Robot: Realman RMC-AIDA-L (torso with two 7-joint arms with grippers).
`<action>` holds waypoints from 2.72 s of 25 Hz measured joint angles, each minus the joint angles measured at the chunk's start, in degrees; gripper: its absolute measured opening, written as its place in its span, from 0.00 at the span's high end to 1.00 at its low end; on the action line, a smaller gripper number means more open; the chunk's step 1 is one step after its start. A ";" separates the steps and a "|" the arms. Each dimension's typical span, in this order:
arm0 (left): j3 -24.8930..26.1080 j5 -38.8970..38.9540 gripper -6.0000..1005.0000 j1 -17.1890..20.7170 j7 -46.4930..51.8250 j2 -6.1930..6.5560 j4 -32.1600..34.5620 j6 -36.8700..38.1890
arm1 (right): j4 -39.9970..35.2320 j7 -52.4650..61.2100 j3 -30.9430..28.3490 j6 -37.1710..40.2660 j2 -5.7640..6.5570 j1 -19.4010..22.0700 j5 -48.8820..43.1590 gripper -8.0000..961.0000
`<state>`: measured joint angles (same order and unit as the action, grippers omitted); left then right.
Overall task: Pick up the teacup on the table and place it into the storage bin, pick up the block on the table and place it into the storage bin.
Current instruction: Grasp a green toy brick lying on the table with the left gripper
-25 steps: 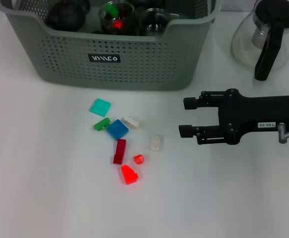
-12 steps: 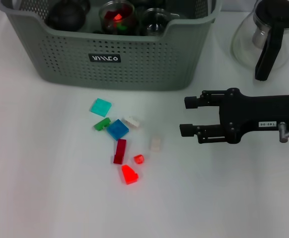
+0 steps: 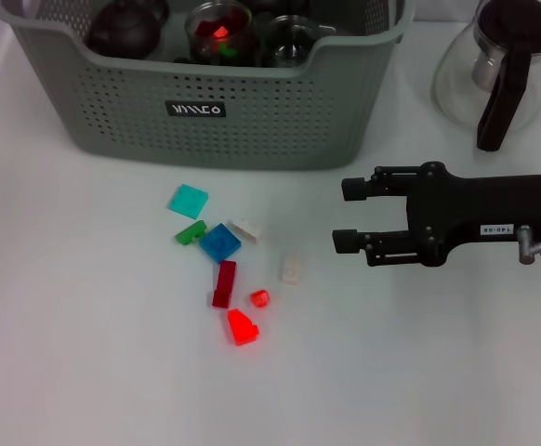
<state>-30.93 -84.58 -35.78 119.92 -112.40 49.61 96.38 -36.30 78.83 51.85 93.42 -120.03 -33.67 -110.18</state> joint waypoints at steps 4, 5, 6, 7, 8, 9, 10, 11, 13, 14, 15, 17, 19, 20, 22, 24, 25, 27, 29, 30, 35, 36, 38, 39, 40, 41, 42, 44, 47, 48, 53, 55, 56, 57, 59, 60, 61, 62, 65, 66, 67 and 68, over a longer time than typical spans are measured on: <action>2.04 0.27 0.24 1.54 -7.36 4.31 -13.61 10.66 | 0.00 0.00 0.00 0.00 -0.02 0.01 0.04 0.21; 1.97 -1.03 0.21 2.35 -9.19 4.33 -14.58 12.34 | 0.00 0.00 0.00 0.00 -0.03 0.01 0.05 0.21; 1.76 -2.48 0.18 3.14 -10.34 4.06 -14.16 13.39 | 0.00 0.00 -0.01 0.00 -0.02 0.01 0.06 0.21; 1.14 -5.88 0.18 4.56 -12.02 3.27 -11.89 14.78 | 0.00 0.00 -0.01 0.01 -0.02 0.01 0.06 0.21; 0.99 -6.49 0.18 4.84 -12.23 3.12 -11.40 14.92 | -0.01 0.00 0.00 0.01 -0.03 0.01 0.06 0.21; 0.53 -8.70 0.18 5.71 -12.81 2.65 -9.81 15.41 | 0.00 0.00 0.00 0.01 -0.03 0.01 0.06 0.21; 0.02 -10.66 0.18 6.44 -13.07 2.21 -8.46 15.74 | 0.00 0.00 0.00 0.01 -0.03 0.01 0.06 0.21; -0.26 -12.51 0.18 6.95 -13.20 1.98 -7.81 16.10 | 0.00 0.00 0.00 0.01 -0.03 0.01 0.06 0.21; -0.57 -15.72 0.18 7.71 -13.53 1.76 -7.10 17.09 | 0.00 0.00 0.00 0.01 -0.03 0.02 0.06 0.21; -0.59 -17.44 0.18 7.99 -14.06 1.74 -6.79 17.65 | 0.00 0.00 0.01 0.01 -0.03 0.07 0.06 0.21; -0.59 -19.04 0.18 8.26 -14.57 1.73 -6.34 18.04 | 0.00 0.00 0.03 0.01 -0.03 0.12 0.06 0.21; -0.59 -23.51 0.18 8.89 -16.11 1.40 -4.32 18.31 | 0.00 0.00 0.10 0.02 -0.03 0.20 0.06 0.21; -0.67 -28.51 0.18 9.40 -18.03 0.63 -1.24 18.15 | 0.00 0.00 0.11 0.05 -0.02 0.36 0.01 0.21; -1.01 -31.71 0.18 9.64 -19.14 0.01 1.05 18.02 | 0.00 0.00 0.10 0.06 0.00 0.49 -0.10 0.21; -1.90 -35.08 0.19 9.87 -19.91 -0.81 3.69 17.75 | 0.00 0.00 0.09 0.05 0.16 0.83 -0.35 0.21; -3.95 -38.71 0.21 9.87 -19.94 -2.02 7.01 16.78 | 0.00 0.00 0.14 0.04 0.42 1.36 -0.45 0.21; -4.99 -40.50 0.21 9.77 -19.82 -2.66 8.71 16.09 | 0.00 0.03 0.11 0.11 0.70 1.70 -0.46 0.21; -7.06 -44.49 0.23 9.51 -19.65 -4.33 12.26 14.34 | 0.00 0.63 0.07 0.46 1.15 2.17 -0.48 0.21; -9.49 -48.56 0.24 9.49 -19.83 -6.89 17.06 12.11 | -0.01 1.75 0.05 0.99 1.61 2.45 -0.47 0.21; -10.81 -50.27 0.25 9.62 -19.98 -8.08 19.44 10.93 | 0.01 2.03 0.11 1.41 1.76 2.59 -0.48 0.21; -14.78 -54.95 0.32 9.35 -19.58 -11.54 23.20 5.46 | 0.08 -6.79 0.19 4.50 1.59 4.08 -0.42 0.21; -15.56 -55.32 0.34 9.10 -19.07 -11.79 22.98 4.48 | 0.09 -8.94 -0.09 4.90 1.45 4.57 -0.30 0.21; -17.39 -55.60 0.34 8.77 -17.81 -11.87 22.61 2.94 | 0.17 -11.42 -1.15 5.40 1.22 5.58 -0.07 0.21; -18.65 -55.69 0.34 8.68 -16.96 -11.85 22.56 2.23 | 0.36 -11.59 -1.82 5.46 1.19 5.86 -0.04 0.21; -20.30 -55.90 0.35 8.62 -15.61 -11.80 22.76 1.52 | 0.67 -11.39 -2.44 5.50 1.27 5.94 -0.05 0.21; -21.62 -56.37 0.35 8.51 -14.24 -11.75 23.01 0.98 | 1.00 -11.19 -2.67 5.55 1.43 5.91 -0.05 0.21; -23.01 -56.93 0.35 8.35 -12.91 -11.74 23.27 0.46 | 1.40 -10.98 -2.86 5.64 1.62 5.82 -0.05 0.21; -26.31 -59.29 0.37 8.00 -9.43 -11.75 23.86 -1.69 | 2.08 -10.78 -2.95 5.71 1.96 5.53 -0.02 0.21; -32.54 -62.60 0.39 8.11 -4.38 -11.93 25.14 -5.16 | 2.28 -10.71 -3.28 5.54 2.07 5.30 0.01 0.21; -35.35 -63.46 0.40 8.58 -2.75 -11.93 25.91 -6.61 | 2.29 -10.70 -3.41 5.44 2.05 5.25 0.02 0.21; -44.12 -66.84 0.44 10.27 3.28 -11.95 28.45 -12.78 | 2.29 -10.68 -4.03 5.34 1.90 5.20 0.05 0.21; -46.66 -68.83 0.46 10.27 5.38 -11.96 28.41 -14.18 | 2.29 -10.67 -4.43 5.34 1.84 5.16 0.06 0.21; -47.62 -69.29 0.47 10.26 5.93 -11.99 28.35 -14.50 | 2.29 -10.67 -4.53 5.35 1.82 5.14 0.06 0.21; -48.44 -69.63 0.48 10.25 6.35 -12.01 28.33 -14.75 | 2.29 -10.66 -4.55 5.35 1.80 5.14 0.06 0.21; -49.75 -69.86 0.50 10.25 6.93 -12.06 28.36 -14.99 | 2.29 -10.65 -4.60 5.36 1.75 5.12 0.06 0.21; -50.35 -69.90 0.51 10.25 7.24 -12.07 28.38 -15.04 | 2.29 -10.65 -4.62 5.35 1.74 5.10 0.06 0.21; -50.35 -69.90 0.51 10.25 7.24 -12.07 28.38 -15.04 | 2.29 -10.64 -4.64 5.35 1.73 5.07 0.06 0.21; -50.46 -69.91 0.51 10.19 7.34 -12.07 28.27 -15.06 | 2.29 -10.64 -4.65 5.34 1.71 5.05 0.06 0.21; -50.54 -69.94 0.51 9.95 7.41 -12.06 27.80 -15.08 | 2.29 -10.63 -4.76 5.33 1.63 5.01 0.06 0.21; -50.56 -69.95 0.51 9.88 7.42 -12.05 27.70 -15.09 | 2.29 -10.63 -4.82 5.32 1.62 5.01 0.06 0.21; -50.58 -69.95 0.51 9.86 7.42 -12.05 27.65 -15.12 | 2.29 -10.63 -4.92 5.31 1.62 4.99 0.06 0.21; -50.61 -69.96 0.51 9.80 7.43 -12.05 27.50 -15.15 | 2.29 -10.62 -4.99 5.30 1.62 4.94 0.06 0.21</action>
<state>-81.54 -154.54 -25.98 127.35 -124.45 77.11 81.23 -34.01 68.21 46.86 98.72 -118.41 -28.73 -110.12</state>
